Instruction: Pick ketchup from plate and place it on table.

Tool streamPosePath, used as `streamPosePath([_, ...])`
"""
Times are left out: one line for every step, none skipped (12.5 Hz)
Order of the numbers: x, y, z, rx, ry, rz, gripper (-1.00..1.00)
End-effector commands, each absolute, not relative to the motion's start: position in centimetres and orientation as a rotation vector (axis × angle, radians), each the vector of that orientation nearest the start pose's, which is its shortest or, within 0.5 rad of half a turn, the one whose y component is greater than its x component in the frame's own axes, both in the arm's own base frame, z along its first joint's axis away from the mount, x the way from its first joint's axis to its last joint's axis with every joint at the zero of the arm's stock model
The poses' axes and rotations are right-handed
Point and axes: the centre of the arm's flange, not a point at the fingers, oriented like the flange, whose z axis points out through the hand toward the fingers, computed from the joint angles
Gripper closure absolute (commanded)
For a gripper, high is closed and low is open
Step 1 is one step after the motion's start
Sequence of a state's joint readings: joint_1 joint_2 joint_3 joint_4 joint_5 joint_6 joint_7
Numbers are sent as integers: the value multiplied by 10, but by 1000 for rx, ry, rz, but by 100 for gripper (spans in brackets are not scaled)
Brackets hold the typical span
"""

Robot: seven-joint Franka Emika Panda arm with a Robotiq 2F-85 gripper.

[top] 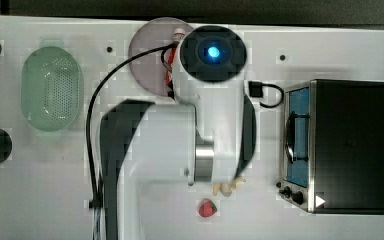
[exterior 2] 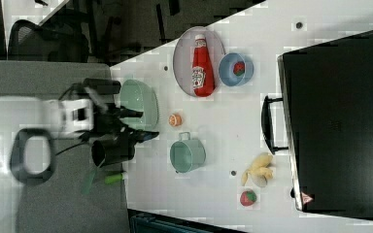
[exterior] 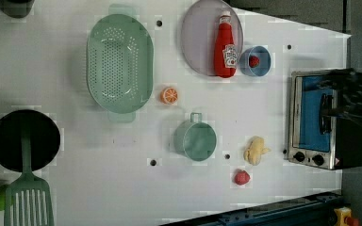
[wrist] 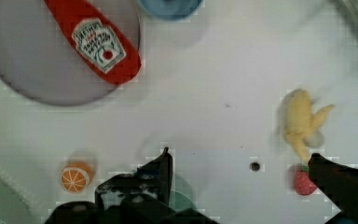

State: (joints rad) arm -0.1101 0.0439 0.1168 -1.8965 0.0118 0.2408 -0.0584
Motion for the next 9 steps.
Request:
streamPosePath([577, 24, 438, -3009, 931, 198, -100])
streamPosePath([586, 26, 427, -3027, 834, 194, -100])
streamPosePath([595, 27, 415, -3041, 741, 191, -100])
streamPosePath([604, 27, 404, -3053, 656, 192, -100])
streamPosePath([613, 27, 393, -3059, 580, 197, -100])
streamPosePath([621, 27, 381, -3066, 509, 204, -100])
streamPosePath([628, 28, 368, -3077, 435, 225, -100])
streamPosePath([636, 31, 356, -3084, 369, 232, -100])
streamPosePath([645, 35, 344, -3093, 307, 224, -100])
